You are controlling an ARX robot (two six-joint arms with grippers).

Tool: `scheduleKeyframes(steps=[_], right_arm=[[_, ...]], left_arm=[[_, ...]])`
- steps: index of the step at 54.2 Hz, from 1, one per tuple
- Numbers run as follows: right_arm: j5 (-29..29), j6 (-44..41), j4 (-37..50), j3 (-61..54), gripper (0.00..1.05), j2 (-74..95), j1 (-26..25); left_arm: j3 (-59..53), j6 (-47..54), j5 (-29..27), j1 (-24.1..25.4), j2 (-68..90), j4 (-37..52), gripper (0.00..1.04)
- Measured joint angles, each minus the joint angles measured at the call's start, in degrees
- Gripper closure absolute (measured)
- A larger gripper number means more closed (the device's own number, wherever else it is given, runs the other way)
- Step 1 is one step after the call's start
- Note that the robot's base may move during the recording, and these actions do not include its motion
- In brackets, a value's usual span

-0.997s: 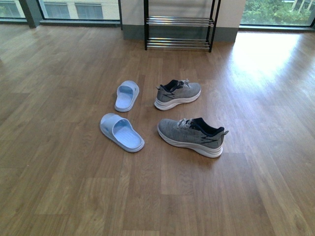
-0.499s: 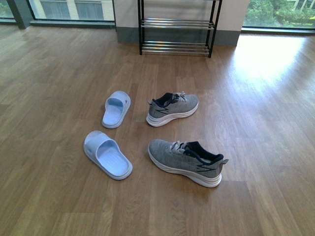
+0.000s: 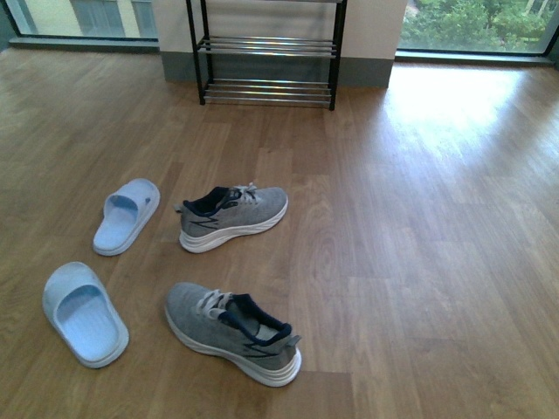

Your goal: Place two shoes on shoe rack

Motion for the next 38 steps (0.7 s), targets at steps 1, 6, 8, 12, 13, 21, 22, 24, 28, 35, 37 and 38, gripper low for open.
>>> scheduleKeyframes(steps=[1, 6, 8, 12, 13, 21, 22, 24, 28, 35, 37, 38], right_arm=[[0.0, 0.0, 0.0, 0.0, 0.09, 0.0, 0.0], [0.2, 0.0, 0.0, 0.0, 0.09, 0.0, 0.0], [0.1, 0.0, 0.0, 0.0, 0.09, 0.0, 0.0], [0.2, 0.0, 0.0, 0.0, 0.09, 0.0, 0.0], [0.3, 0.0, 0.0, 0.0, 0.09, 0.0, 0.0], [0.3, 0.0, 0.0, 0.0, 0.09, 0.0, 0.0], [0.3, 0.0, 0.0, 0.0, 0.09, 0.0, 0.0], [0.3, 0.0, 0.0, 0.0, 0.09, 0.0, 0.0], [0.3, 0.0, 0.0, 0.0, 0.09, 0.0, 0.0], [0.3, 0.0, 0.0, 0.0, 0.09, 0.0, 0.0], [0.2, 0.0, 0.0, 0.0, 0.09, 0.0, 0.0], [0.2, 0.0, 0.0, 0.0, 0.09, 0.0, 0.0]], left_arm=[[0.0, 0.0, 0.0, 0.0, 0.0, 0.0, 0.09], [0.0, 0.0, 0.0, 0.0, 0.0, 0.0, 0.09], [0.0, 0.0, 0.0, 0.0, 0.0, 0.0, 0.09], [0.0, 0.0, 0.1, 0.0, 0.0, 0.0, 0.09], [0.0, 0.0, 0.1, 0.0, 0.0, 0.0, 0.09], [0.0, 0.0, 0.1, 0.0, 0.0, 0.0, 0.09], [0.0, 0.0, 0.1, 0.0, 0.0, 0.0, 0.09], [0.0, 0.0, 0.1, 0.0, 0.0, 0.0, 0.09], [0.0, 0.0, 0.1, 0.0, 0.0, 0.0, 0.09], [0.0, 0.0, 0.1, 0.0, 0.0, 0.0, 0.09], [0.0, 0.0, 0.1, 0.0, 0.0, 0.0, 0.09], [0.0, 0.0, 0.1, 0.0, 0.0, 0.0, 0.09]])
